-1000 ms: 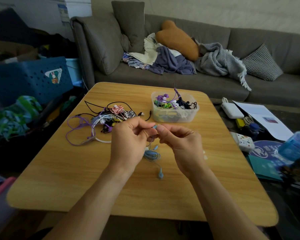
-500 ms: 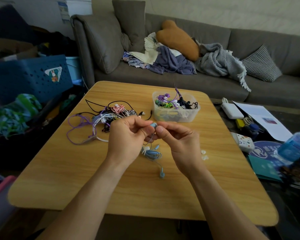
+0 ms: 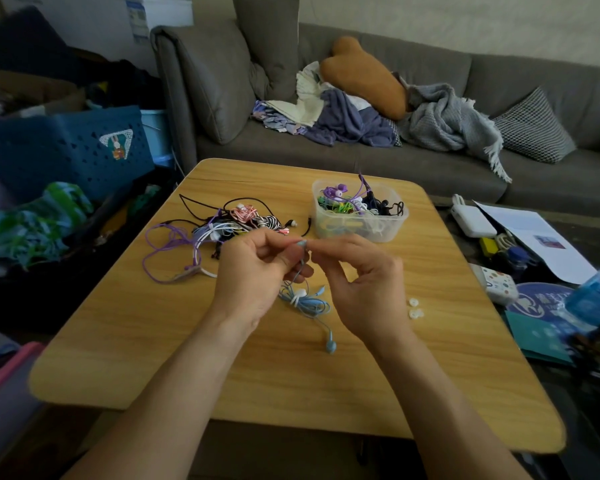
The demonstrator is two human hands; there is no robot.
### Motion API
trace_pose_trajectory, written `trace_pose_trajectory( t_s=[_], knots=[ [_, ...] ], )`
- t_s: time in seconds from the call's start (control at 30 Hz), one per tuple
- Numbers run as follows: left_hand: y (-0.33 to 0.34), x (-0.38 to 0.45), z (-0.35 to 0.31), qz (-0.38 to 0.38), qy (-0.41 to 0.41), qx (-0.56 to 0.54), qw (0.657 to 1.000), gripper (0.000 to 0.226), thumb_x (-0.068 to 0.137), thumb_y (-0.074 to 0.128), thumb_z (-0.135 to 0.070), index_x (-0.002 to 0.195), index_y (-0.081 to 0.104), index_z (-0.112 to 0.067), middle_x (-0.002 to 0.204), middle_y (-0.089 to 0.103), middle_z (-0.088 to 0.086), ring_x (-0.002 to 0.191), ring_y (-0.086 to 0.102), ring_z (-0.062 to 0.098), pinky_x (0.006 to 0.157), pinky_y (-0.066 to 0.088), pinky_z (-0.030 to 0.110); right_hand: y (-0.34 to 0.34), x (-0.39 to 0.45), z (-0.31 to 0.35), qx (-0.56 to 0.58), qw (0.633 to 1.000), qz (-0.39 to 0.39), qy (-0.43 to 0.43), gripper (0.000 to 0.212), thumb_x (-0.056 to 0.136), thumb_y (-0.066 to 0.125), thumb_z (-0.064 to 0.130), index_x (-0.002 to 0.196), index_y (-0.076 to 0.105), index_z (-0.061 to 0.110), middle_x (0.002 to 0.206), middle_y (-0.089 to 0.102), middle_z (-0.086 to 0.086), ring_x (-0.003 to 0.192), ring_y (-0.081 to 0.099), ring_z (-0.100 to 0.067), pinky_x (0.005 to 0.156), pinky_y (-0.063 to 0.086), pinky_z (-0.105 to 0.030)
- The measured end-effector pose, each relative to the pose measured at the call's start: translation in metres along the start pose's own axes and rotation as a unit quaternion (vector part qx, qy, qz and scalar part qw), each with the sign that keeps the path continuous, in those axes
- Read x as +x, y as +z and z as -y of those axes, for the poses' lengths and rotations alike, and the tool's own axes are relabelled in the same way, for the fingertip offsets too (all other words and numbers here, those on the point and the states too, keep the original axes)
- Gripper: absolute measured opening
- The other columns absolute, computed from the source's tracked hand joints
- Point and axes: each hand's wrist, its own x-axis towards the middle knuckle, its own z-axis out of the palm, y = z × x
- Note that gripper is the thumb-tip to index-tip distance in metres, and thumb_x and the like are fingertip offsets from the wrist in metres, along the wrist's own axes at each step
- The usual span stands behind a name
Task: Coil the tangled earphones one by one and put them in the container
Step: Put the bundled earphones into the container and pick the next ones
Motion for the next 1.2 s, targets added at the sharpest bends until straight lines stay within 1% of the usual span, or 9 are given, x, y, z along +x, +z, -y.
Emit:
trace_pose_trajectory(
  t_s=[0.1, 0.2, 0.37, 0.47, 0.63, 0.73, 0.87, 1.1, 1.2],
  knots=[
    [-0.003, 0.003, -0.001, 0.033, 0.034, 0.061, 0.997, 0.011, 0.082, 0.068, 0.007, 0.084, 0.067, -0.003, 0.071, 0.071, 0.015, 0.058, 0.07, 0.024, 0.053, 0.056, 0.026, -0.005, -0.001, 0.003, 0.096, 0.988, 0.005, 0.123, 0.026, 0.085, 0.075, 0.004, 0.098, 0.075, 0.026, 0.085, 0.076, 0.009, 0.081, 0.072, -0.008, 0.076, 0.057, -0.026],
    [-0.003, 0.003, 0.001, 0.06, 0.049, 0.097, 0.992, 0.015, 0.082, 0.068, 0.008, 0.084, 0.067, -0.006, 0.074, 0.072, 0.014, 0.06, 0.071, 0.027, 0.054, 0.056, 0.028, -0.014, 0.001, 0.0, 0.16, 0.971, 0.045, 0.17, 0.018, 0.084, 0.074, 0.002, 0.096, 0.075, 0.016, 0.082, 0.077, 0.001, 0.072, 0.07, -0.011, 0.071, 0.056, -0.027],
    [-0.002, 0.004, 0.003, 0.078, 0.047, 0.122, 0.988, 0.02, 0.082, 0.068, 0.009, 0.08, 0.066, -0.011, 0.067, 0.072, 0.008, 0.056, 0.07, 0.027, 0.053, 0.056, 0.028, -0.022, -0.001, -0.004, 0.194, 0.958, 0.084, 0.196, 0.012, 0.085, 0.072, 0.001, 0.096, 0.075, 0.002, 0.077, 0.075, 0.003, 0.068, 0.067, -0.007, 0.068, 0.053, -0.021],
    [-0.002, 0.003, 0.005, 0.076, 0.017, 0.112, 0.991, 0.018, 0.084, 0.066, 0.01, 0.079, 0.065, -0.008, 0.062, 0.07, 0.009, 0.052, 0.068, 0.025, 0.048, 0.054, 0.026, -0.02, 0.0, -0.004, 0.15, 0.971, 0.083, 0.164, 0.013, 0.083, 0.075, 0.0, 0.096, 0.077, 0.004, 0.086, 0.077, -0.003, 0.078, 0.072, -0.012, 0.074, 0.055, -0.023],
    [-0.004, 0.001, 0.005, 0.08, -0.079, 0.049, 0.992, 0.013, 0.086, 0.064, 0.005, 0.076, 0.064, -0.003, 0.062, 0.069, 0.011, 0.046, 0.062, 0.019, 0.045, 0.051, 0.025, -0.021, 0.005, -0.003, 0.05, 0.989, 0.112, 0.08, 0.019, 0.083, 0.076, 0.005, 0.098, 0.078, 0.015, 0.086, 0.074, 0.0, 0.083, 0.07, -0.016, 0.076, 0.056, -0.034],
    [-0.006, 0.002, 0.006, 0.084, -0.066, 0.053, 0.993, 0.008, 0.086, 0.064, 0.004, 0.08, 0.064, -0.002, 0.063, 0.069, 0.01, 0.049, 0.063, 0.02, 0.047, 0.053, 0.026, -0.02, 0.003, -0.004, 0.07, 0.983, 0.125, 0.113, 0.02, 0.084, 0.075, 0.004, 0.101, 0.078, 0.014, 0.087, 0.074, 0.0, 0.084, 0.07, -0.015, 0.076, 0.056, -0.034],
    [-0.003, 0.002, 0.007, 0.087, -0.026, 0.093, 0.991, 0.007, 0.087, 0.066, 0.002, 0.092, 0.065, -0.002, 0.074, 0.072, 0.01, 0.059, 0.069, 0.022, 0.056, 0.057, 0.029, -0.018, 0.0, -0.004, 0.052, 0.982, 0.094, 0.157, 0.027, 0.084, 0.076, 0.006, 0.108, 0.075, 0.019, 0.087, 0.075, 0.011, 0.082, 0.07, -0.001, 0.076, 0.052, -0.015],
    [-0.001, 0.002, 0.007, 0.101, -0.016, 0.138, 0.985, 0.018, 0.093, 0.059, -0.003, 0.105, 0.07, -0.012, 0.08, 0.069, 0.007, 0.064, 0.067, 0.016, 0.06, 0.054, 0.024, -0.032, 0.002, -0.003, 0.025, 0.968, 0.091, 0.232, 0.039, 0.088, 0.073, 0.011, 0.125, 0.065, 0.019, 0.088, 0.077, 0.006, 0.078, 0.072, -0.007, 0.076, 0.058, -0.024],
    [-0.001, 0.003, 0.005, 0.081, -0.086, 0.083, 0.989, 0.016, 0.095, 0.056, -0.002, 0.101, 0.07, -0.008, 0.082, 0.066, 0.009, 0.068, 0.065, 0.018, 0.062, 0.055, 0.029, -0.041, 0.004, -0.008, -0.074, 0.96, 0.091, 0.253, 0.033, 0.087, 0.074, 0.02, 0.119, 0.066, 0.025, 0.085, 0.074, 0.01, 0.075, 0.069, -0.004, 0.073, 0.058, -0.028]
  ],
)
